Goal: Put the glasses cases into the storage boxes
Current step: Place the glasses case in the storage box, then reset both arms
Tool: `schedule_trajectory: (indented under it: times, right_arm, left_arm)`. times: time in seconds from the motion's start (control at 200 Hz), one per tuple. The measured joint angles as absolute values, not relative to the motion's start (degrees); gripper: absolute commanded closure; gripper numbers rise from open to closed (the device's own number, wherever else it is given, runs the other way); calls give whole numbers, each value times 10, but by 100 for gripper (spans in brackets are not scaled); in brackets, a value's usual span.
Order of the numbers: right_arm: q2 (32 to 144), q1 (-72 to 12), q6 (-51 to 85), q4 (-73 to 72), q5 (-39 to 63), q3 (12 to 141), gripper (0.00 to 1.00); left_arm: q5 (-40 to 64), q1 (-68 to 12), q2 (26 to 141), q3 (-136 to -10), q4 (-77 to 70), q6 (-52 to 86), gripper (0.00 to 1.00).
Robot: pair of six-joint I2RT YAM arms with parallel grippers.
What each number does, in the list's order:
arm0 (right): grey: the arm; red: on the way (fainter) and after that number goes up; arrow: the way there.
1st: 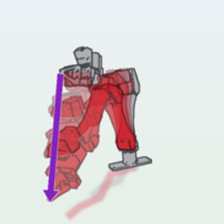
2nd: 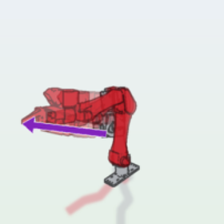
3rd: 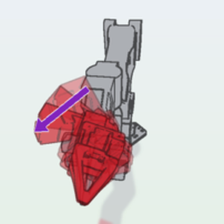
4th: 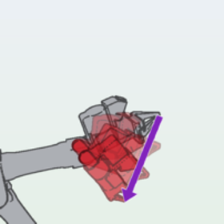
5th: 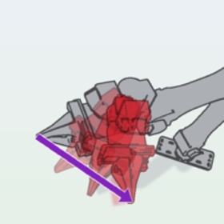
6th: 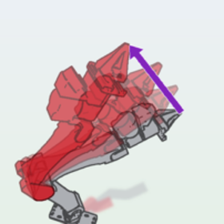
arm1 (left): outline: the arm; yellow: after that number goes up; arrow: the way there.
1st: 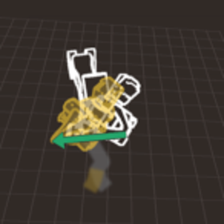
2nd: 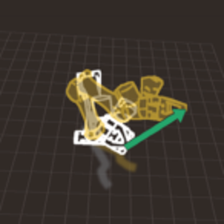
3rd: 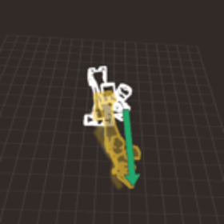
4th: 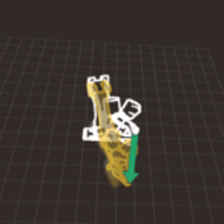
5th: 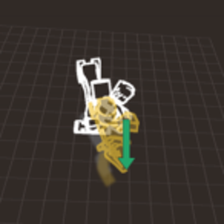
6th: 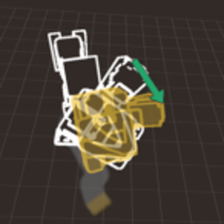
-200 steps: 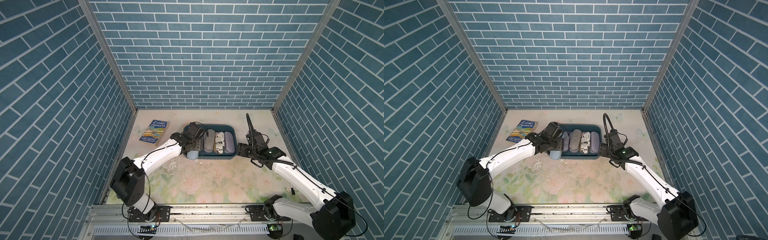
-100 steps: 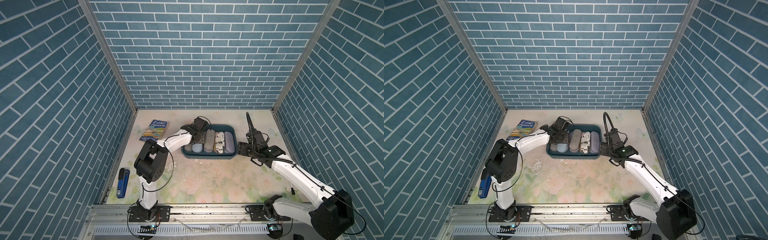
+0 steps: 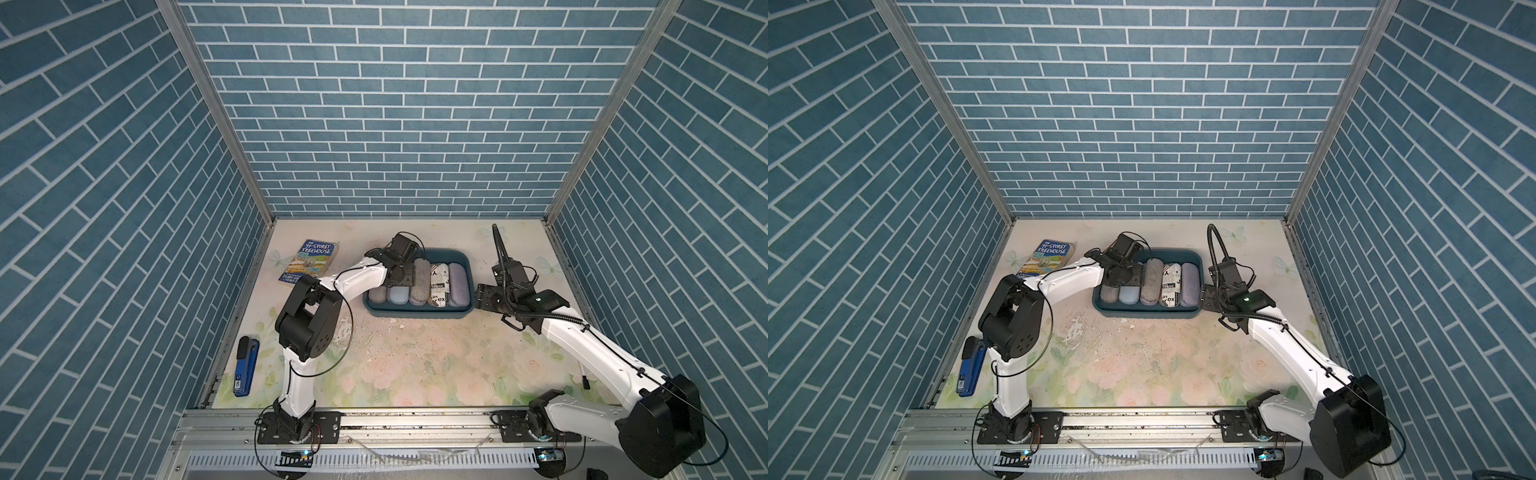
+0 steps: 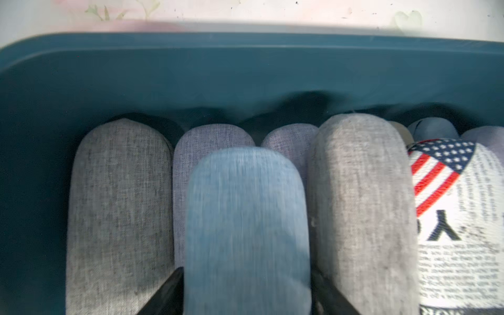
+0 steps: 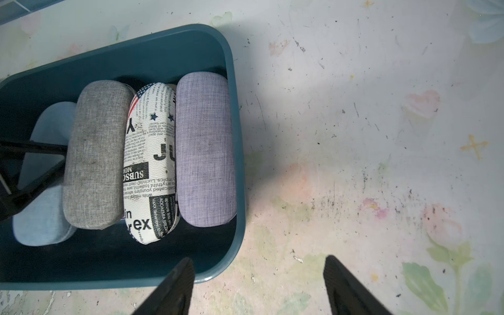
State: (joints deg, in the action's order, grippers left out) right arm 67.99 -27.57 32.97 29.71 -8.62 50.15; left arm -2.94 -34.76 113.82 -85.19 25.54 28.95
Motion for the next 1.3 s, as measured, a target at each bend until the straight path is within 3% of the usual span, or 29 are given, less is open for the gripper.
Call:
schedule_trajectory:
  times: [0.425,0.755,0.995,1.3]
  right_arm:
    - [683,-272,330,297,-84,502,24]
    - [682,-267,328,295,-88,502,24]
    - [663,-255,314,291,-116,502,24]
    - [585,-233,294,246,-163,457,24]
  left_arm:
    - [-39,-344,1120,-857,263,290,11]
    - [-77,-336,966,-830,266,280,10]
    - [-152,-287,777,-682,239,253,11]
    - [-262,-157,561,-377,71,186,9]
